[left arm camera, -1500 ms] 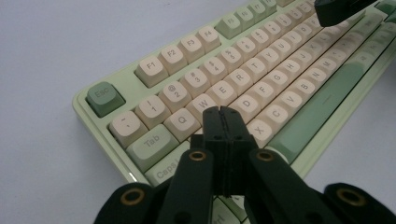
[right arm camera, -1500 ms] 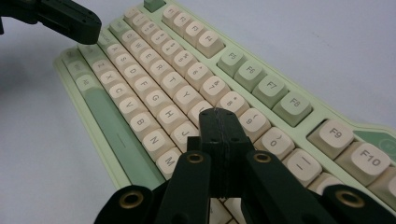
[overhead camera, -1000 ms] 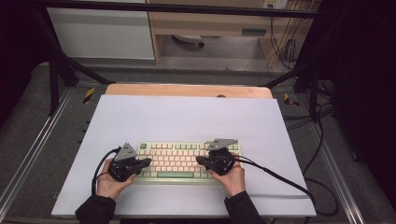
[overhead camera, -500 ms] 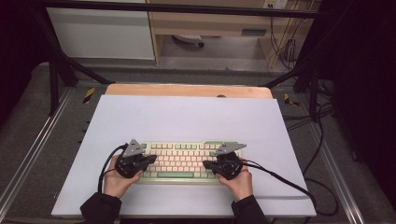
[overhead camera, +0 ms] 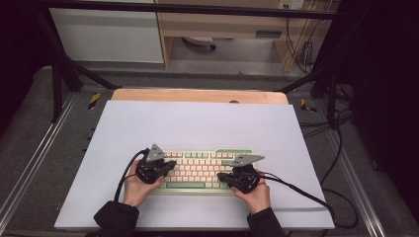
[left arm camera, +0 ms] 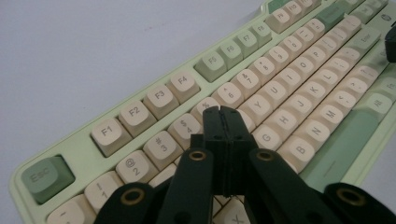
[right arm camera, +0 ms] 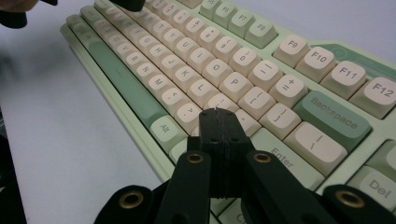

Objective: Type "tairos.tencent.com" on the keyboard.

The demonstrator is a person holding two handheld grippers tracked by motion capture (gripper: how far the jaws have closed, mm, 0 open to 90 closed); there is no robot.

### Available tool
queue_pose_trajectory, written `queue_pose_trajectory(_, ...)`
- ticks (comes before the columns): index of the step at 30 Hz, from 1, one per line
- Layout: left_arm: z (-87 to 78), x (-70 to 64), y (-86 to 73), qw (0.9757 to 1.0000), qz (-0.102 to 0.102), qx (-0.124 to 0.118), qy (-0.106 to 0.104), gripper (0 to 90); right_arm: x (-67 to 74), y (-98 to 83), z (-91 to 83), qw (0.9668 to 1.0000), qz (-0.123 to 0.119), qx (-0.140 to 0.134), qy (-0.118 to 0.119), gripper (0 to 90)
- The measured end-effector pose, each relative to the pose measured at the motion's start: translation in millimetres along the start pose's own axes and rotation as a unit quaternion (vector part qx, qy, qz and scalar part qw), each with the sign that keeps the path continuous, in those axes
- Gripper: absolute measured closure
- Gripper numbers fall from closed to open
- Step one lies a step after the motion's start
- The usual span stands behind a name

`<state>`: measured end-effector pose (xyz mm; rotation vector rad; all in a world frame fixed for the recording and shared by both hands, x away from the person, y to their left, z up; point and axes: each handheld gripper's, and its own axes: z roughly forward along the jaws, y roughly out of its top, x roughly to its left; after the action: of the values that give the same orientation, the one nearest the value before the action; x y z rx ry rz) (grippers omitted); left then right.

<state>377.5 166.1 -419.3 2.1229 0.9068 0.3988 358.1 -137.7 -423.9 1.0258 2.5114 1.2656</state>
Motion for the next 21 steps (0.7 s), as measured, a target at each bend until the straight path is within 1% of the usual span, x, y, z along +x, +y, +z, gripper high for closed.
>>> queue_pose_trajectory(5, 5.4, -0.9, -1.6, 1.0000, 0.002, 0.002, 0.002, 89.8, -0.1, -0.2, -1.3, 1.0000, 0.002, -0.003, 0.001, 90.0)
queue_pose_trajectory(21, 8.2, -0.8, -3.4, 1.0000, 0.005, 0.002, 0.001, 89.8, 0.0, -0.9, -0.6, 1.0000, 0.004, 0.000, 0.004, 90.0)
